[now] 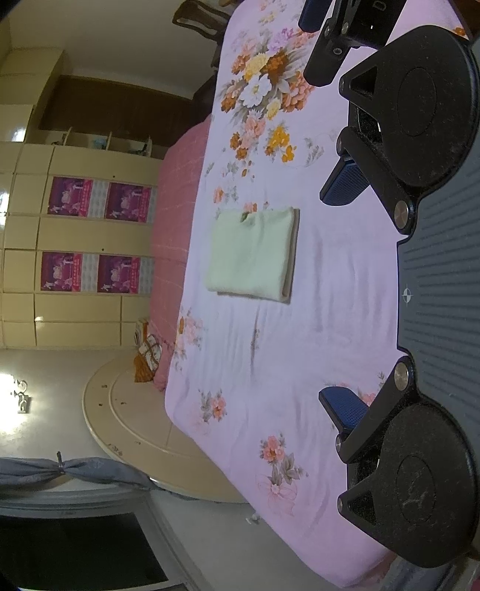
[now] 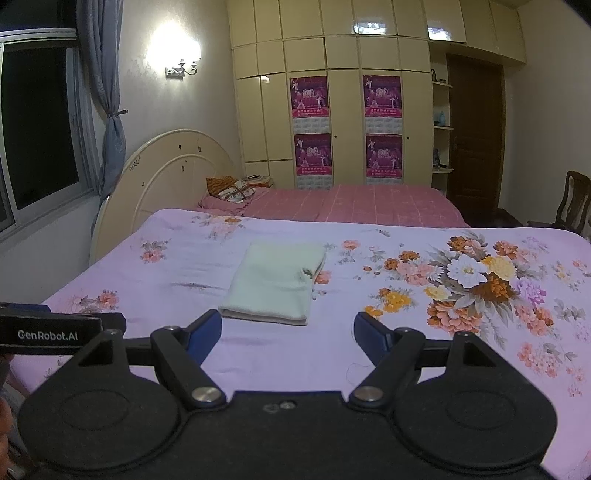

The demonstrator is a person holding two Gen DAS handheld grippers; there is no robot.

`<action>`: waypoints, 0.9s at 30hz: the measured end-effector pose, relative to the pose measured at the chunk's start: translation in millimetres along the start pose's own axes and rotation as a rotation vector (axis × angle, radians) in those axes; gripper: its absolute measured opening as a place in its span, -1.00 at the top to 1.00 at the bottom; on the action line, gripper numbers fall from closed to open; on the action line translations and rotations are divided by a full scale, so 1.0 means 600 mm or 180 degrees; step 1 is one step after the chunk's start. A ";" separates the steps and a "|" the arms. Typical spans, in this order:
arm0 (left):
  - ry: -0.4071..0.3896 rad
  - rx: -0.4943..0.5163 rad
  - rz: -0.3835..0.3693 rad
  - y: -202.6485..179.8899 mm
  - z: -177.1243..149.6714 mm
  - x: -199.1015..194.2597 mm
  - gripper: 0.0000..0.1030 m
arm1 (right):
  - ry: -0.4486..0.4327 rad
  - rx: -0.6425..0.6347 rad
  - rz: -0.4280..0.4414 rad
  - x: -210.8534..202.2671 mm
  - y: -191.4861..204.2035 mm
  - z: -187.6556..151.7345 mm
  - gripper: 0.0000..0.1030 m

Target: Fold small clothes

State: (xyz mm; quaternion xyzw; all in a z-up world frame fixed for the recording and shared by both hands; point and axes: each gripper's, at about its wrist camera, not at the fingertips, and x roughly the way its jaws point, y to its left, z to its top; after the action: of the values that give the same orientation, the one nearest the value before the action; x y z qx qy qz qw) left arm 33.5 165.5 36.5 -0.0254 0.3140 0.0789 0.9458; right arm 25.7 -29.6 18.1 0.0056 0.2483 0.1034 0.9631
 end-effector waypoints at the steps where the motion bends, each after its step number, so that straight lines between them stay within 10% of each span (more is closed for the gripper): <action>1: -0.0003 0.0002 0.0002 -0.002 0.001 0.000 -1.00 | -0.0003 -0.0001 -0.0002 0.000 0.000 0.000 -0.51; 27: -0.0063 0.0130 -0.0195 -0.038 -0.001 0.017 -1.00 | 0.0087 0.0051 -0.0026 0.021 -0.018 -0.001 -0.52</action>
State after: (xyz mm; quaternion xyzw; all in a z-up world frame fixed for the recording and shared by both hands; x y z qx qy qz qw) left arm 44.9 144.6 30.1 -0.0149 0.3052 0.0437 0.9512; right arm 38.5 -37.6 10.9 0.0109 0.2624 0.0976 0.9600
